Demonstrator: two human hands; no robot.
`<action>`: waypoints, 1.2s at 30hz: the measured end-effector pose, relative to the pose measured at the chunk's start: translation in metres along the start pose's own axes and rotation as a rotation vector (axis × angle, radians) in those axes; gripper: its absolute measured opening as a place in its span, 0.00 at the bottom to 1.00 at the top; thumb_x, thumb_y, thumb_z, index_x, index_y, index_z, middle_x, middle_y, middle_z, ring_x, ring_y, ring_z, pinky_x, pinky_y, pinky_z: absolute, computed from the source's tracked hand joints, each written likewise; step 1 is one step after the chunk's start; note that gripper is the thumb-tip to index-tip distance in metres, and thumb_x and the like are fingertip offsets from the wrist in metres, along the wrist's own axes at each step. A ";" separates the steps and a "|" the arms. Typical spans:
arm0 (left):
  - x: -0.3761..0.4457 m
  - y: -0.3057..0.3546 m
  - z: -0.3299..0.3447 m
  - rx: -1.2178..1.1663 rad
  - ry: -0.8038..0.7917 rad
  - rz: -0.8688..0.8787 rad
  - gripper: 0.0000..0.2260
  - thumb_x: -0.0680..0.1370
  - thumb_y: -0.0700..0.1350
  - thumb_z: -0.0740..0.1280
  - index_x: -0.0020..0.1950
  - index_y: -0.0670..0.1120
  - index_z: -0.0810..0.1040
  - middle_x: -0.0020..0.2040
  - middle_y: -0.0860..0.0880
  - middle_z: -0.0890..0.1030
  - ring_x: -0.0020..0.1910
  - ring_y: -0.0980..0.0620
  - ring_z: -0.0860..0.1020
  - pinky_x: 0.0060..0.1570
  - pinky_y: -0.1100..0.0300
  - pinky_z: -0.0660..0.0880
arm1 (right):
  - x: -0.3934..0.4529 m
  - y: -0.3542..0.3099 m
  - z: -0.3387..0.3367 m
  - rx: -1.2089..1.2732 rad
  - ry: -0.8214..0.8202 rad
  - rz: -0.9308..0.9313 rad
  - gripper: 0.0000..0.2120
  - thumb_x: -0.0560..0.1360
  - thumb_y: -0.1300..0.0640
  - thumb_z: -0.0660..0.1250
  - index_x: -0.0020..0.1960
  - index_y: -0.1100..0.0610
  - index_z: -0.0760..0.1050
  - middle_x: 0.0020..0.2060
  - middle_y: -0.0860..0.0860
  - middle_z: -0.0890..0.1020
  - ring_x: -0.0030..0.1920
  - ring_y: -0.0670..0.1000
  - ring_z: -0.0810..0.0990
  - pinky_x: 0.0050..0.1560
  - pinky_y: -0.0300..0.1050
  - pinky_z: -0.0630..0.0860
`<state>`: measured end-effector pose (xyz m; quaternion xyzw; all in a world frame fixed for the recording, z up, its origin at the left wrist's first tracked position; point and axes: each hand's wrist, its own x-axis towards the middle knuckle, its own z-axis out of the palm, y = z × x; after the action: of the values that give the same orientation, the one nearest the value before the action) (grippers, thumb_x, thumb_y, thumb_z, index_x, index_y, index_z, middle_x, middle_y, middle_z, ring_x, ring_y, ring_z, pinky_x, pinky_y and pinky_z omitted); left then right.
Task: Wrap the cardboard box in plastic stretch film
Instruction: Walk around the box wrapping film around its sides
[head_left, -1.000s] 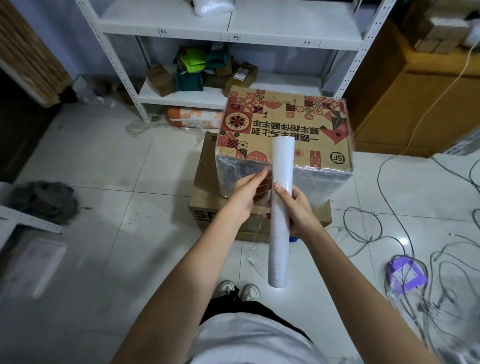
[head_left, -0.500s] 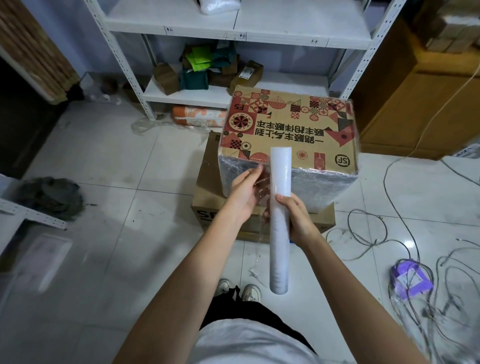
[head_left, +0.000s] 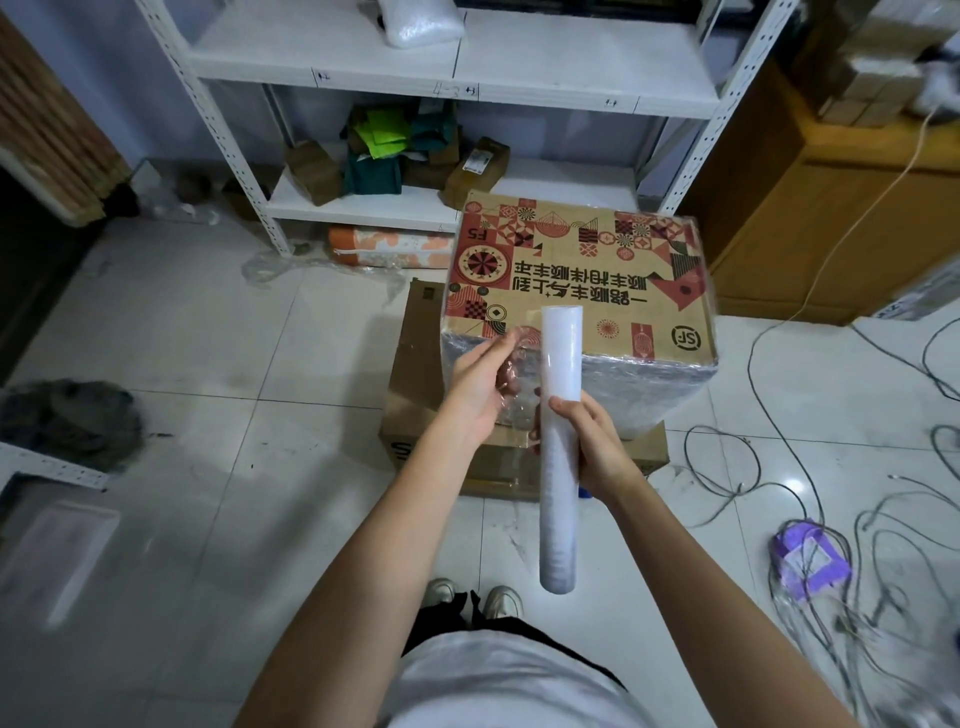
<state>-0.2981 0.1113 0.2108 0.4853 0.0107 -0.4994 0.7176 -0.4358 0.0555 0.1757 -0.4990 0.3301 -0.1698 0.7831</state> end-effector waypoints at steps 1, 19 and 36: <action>0.001 0.004 -0.003 0.010 0.009 0.010 0.04 0.77 0.41 0.67 0.48 0.42 0.80 0.32 0.53 0.76 0.26 0.58 0.68 0.24 0.67 0.66 | 0.002 0.000 0.003 -0.013 0.013 -0.005 0.15 0.67 0.49 0.70 0.47 0.58 0.73 0.35 0.56 0.78 0.33 0.53 0.78 0.36 0.48 0.78; 0.044 0.002 -0.071 0.711 0.351 0.813 0.03 0.81 0.40 0.60 0.49 0.44 0.72 0.37 0.59 0.73 0.34 0.60 0.72 0.35 0.68 0.69 | 0.041 0.048 0.070 -0.297 0.320 -0.067 0.14 0.69 0.53 0.74 0.51 0.52 0.73 0.45 0.55 0.80 0.46 0.52 0.80 0.47 0.52 0.78; 0.130 -0.017 -0.122 0.846 0.304 1.137 0.12 0.80 0.46 0.57 0.50 0.38 0.73 0.38 0.54 0.74 0.33 0.57 0.72 0.31 0.60 0.70 | 0.109 0.107 0.058 -0.364 0.351 -0.327 0.16 0.68 0.59 0.75 0.51 0.49 0.73 0.45 0.52 0.80 0.46 0.46 0.81 0.45 0.41 0.80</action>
<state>-0.1877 0.1055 0.0694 0.7160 -0.3377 0.0624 0.6077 -0.3244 0.0767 0.0587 -0.6407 0.4008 -0.3155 0.5739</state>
